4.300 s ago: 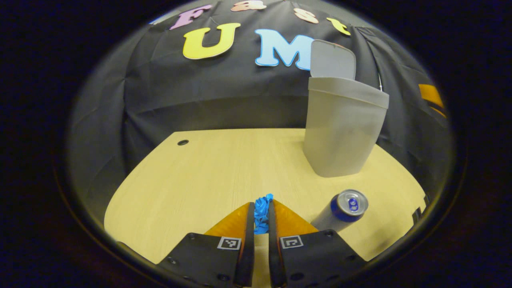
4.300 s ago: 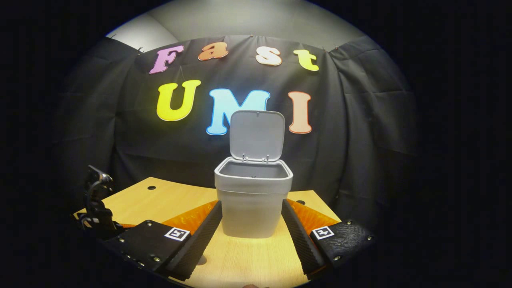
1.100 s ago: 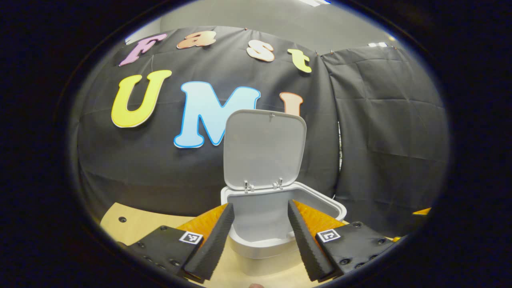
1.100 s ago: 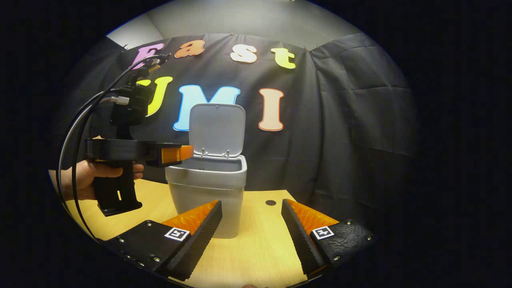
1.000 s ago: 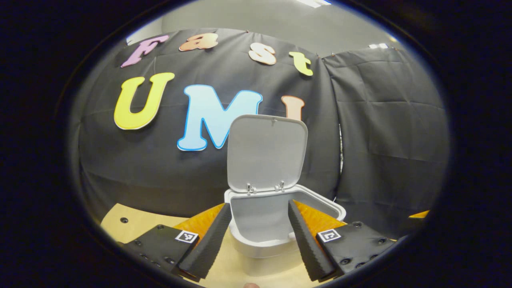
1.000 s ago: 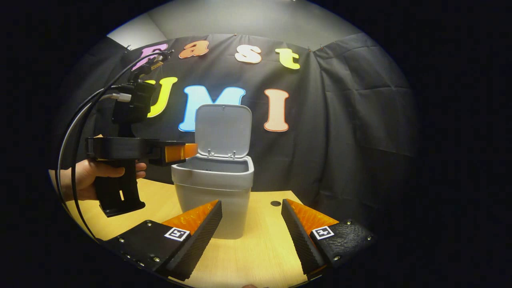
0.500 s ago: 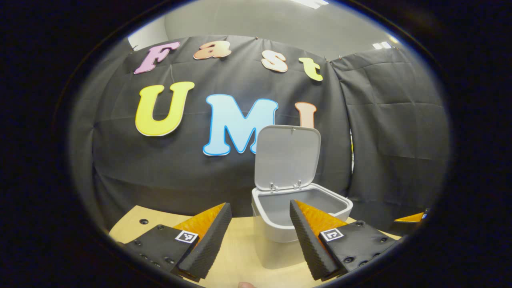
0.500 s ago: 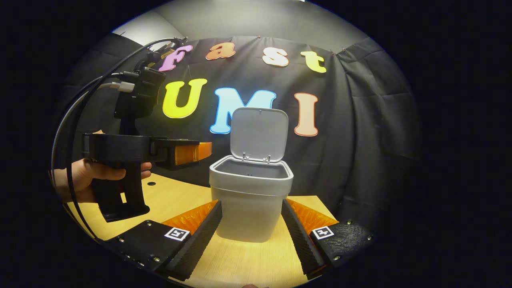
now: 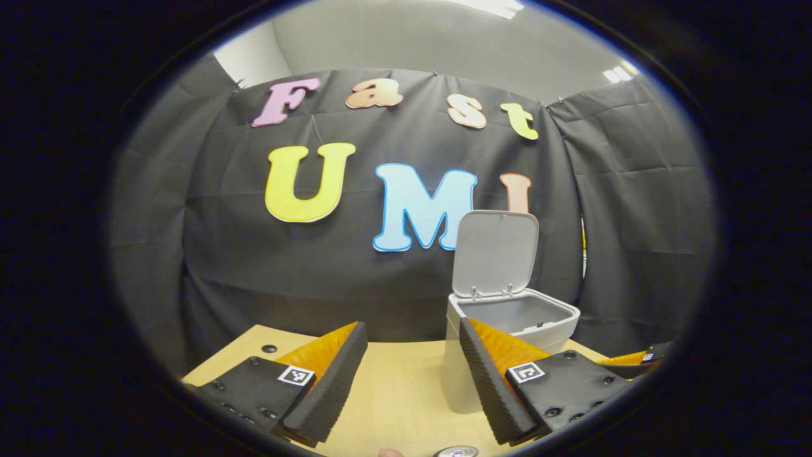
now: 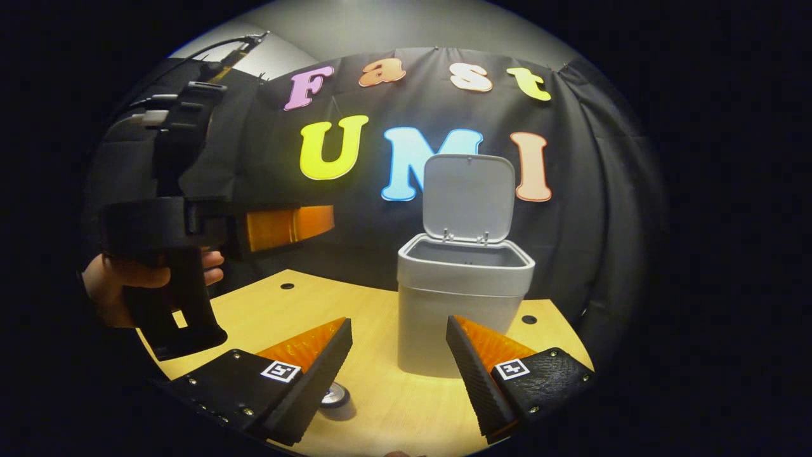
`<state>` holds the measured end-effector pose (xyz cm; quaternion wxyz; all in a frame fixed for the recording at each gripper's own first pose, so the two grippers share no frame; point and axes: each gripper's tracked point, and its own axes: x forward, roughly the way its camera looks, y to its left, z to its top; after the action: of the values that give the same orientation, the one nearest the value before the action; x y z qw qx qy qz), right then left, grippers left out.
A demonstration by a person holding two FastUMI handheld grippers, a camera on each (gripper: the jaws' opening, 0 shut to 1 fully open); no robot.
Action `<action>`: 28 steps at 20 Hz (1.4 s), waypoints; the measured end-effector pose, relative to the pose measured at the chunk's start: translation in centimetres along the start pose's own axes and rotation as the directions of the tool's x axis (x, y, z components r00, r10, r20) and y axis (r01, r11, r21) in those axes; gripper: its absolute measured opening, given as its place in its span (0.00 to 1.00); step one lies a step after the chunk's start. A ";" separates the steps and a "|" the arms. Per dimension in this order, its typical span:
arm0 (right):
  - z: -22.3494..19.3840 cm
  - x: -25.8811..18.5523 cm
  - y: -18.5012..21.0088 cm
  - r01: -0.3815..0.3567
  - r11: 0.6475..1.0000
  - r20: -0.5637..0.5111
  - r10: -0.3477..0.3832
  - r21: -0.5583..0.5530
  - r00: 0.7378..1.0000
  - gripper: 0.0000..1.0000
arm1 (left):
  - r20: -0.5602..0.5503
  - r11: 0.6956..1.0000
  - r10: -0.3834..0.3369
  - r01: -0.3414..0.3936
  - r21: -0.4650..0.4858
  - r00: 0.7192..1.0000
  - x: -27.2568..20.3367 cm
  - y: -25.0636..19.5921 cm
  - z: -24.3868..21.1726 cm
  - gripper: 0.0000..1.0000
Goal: Press the lid of the desktop garbage bin to open it, pick up the crumpled paper on the desktop and throw it into the bin, then pick up the pop can on the desktop and drop it into the bin, and finally close the garbage bin lid.
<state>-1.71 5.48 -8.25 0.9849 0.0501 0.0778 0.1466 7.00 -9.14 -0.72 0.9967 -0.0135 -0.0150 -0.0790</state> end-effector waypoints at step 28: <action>-16.3 3.9 8.9 -0.230 0.971 -0.425 0.233 0.059 0.875 0.96 | -0.082 0.979 0.202 -0.204 -0.010 0.976 -8.2 8.6 -3.0 1.00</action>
<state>-3.28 16.32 -23.77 0.9187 0.0286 0.2862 0.2706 0.38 0.57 -4.24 0.9992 -0.0211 0.0271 0.0227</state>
